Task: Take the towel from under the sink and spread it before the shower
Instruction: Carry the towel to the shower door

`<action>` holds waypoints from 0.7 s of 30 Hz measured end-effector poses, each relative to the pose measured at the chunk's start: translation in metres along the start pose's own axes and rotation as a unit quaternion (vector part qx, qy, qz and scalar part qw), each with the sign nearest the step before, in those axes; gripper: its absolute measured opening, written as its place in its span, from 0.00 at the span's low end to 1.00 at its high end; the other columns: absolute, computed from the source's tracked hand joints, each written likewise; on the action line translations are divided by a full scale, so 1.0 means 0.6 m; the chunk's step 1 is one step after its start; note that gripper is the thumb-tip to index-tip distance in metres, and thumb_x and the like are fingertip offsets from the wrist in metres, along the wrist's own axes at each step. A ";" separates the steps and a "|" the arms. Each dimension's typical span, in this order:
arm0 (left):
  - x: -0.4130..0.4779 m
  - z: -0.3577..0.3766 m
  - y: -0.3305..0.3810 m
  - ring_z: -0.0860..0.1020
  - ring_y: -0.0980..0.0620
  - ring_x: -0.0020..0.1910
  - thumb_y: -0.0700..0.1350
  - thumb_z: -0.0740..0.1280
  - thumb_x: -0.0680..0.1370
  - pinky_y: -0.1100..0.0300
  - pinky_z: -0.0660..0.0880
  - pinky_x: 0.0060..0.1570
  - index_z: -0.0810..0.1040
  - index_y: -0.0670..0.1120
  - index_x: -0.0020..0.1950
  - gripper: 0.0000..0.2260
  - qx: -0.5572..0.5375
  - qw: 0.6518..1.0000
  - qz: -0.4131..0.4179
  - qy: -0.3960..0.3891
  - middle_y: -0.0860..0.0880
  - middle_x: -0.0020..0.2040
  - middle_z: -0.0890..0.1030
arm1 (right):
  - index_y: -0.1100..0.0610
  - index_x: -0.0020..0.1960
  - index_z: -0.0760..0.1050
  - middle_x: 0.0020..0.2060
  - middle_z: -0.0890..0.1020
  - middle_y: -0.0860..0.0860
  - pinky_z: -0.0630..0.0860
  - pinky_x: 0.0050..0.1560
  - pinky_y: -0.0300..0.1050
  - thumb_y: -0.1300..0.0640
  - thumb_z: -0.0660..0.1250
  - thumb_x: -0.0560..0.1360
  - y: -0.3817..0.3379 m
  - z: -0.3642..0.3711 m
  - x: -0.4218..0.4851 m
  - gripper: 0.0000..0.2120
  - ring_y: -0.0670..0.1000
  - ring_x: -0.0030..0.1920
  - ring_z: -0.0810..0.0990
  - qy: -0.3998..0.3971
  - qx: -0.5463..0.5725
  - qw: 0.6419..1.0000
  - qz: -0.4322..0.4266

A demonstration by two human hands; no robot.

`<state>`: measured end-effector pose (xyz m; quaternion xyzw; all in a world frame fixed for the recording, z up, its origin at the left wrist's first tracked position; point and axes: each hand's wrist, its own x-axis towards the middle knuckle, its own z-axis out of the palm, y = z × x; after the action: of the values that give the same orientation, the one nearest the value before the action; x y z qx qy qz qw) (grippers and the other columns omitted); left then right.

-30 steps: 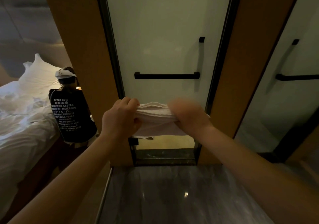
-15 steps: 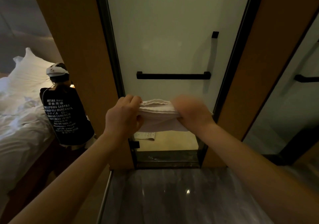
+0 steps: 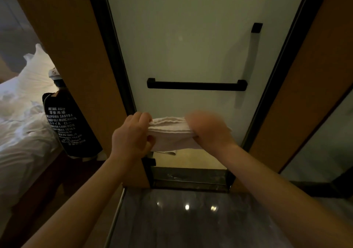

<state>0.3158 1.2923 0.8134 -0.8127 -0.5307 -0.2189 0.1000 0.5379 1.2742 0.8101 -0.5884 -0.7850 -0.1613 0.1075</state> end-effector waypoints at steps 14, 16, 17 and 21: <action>0.072 0.161 0.016 0.71 0.52 0.42 0.45 0.73 0.66 0.64 0.60 0.26 0.70 0.47 0.49 0.16 -0.001 0.999 -0.026 -0.046 0.49 0.47 0.75 | 0.55 0.64 0.68 0.56 0.75 0.55 0.70 0.47 0.50 0.60 0.62 0.74 0.086 0.155 0.045 0.19 0.57 0.51 0.76 -0.059 0.029 0.998 -0.005; 0.079 0.189 0.015 0.74 0.49 0.45 0.46 0.72 0.67 0.61 0.63 0.27 0.69 0.47 0.50 0.16 -0.002 0.998 -0.029 -0.063 0.49 0.49 0.75 | 0.55 0.65 0.68 0.57 0.75 0.55 0.69 0.47 0.50 0.60 0.63 0.74 0.093 0.177 0.048 0.20 0.57 0.52 0.75 -0.073 0.027 0.997 0.003; 0.082 0.201 0.014 0.74 0.49 0.47 0.46 0.71 0.68 0.60 0.64 0.28 0.69 0.47 0.51 0.16 -0.004 0.997 -0.031 -0.071 0.49 0.50 0.75 | 0.55 0.65 0.67 0.57 0.74 0.55 0.69 0.48 0.50 0.60 0.63 0.73 0.095 0.186 0.049 0.20 0.57 0.52 0.75 -0.080 0.026 0.996 0.007; 0.099 0.242 0.004 0.75 0.49 0.48 0.46 0.72 0.68 0.60 0.65 0.28 0.69 0.48 0.51 0.17 -0.019 0.996 -0.022 -0.085 0.49 0.51 0.75 | 0.56 0.66 0.68 0.57 0.75 0.55 0.69 0.48 0.50 0.61 0.63 0.73 0.102 0.215 0.057 0.21 0.58 0.52 0.76 -0.092 0.031 0.995 0.024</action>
<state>0.3748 1.3973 0.7126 -0.8181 -0.5509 -0.1612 0.0345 0.5894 1.3694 0.7107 -0.6156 -0.7820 -0.0798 0.0564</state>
